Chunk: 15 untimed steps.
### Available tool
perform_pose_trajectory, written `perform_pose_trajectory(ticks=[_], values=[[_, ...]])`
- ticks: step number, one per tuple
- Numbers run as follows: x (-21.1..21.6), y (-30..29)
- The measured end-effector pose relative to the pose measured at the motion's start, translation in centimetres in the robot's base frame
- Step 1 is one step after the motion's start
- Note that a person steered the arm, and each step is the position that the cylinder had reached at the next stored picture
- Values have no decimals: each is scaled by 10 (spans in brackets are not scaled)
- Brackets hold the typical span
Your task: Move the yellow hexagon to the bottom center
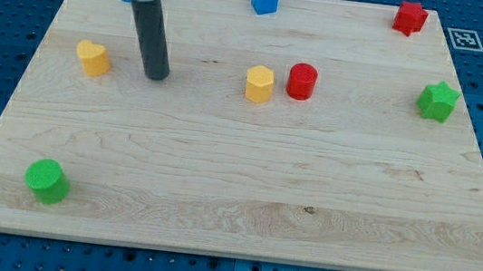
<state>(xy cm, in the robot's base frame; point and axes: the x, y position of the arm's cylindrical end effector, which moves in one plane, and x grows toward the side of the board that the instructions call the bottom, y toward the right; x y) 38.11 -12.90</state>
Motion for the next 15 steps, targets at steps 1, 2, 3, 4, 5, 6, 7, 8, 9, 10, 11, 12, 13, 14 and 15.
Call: perform_pose_trajectory(ticks=[1, 2, 3, 4, 5, 6, 7, 8, 9, 10, 11, 12, 13, 14, 15], values=[[-15, 11], [-15, 47], [-23, 73], [-29, 95], [-29, 111], [-22, 144], [4, 143], [31, 142], [38, 143], [45, 143], [58, 143], [77, 143], [100, 140], [124, 139], [132, 131]])
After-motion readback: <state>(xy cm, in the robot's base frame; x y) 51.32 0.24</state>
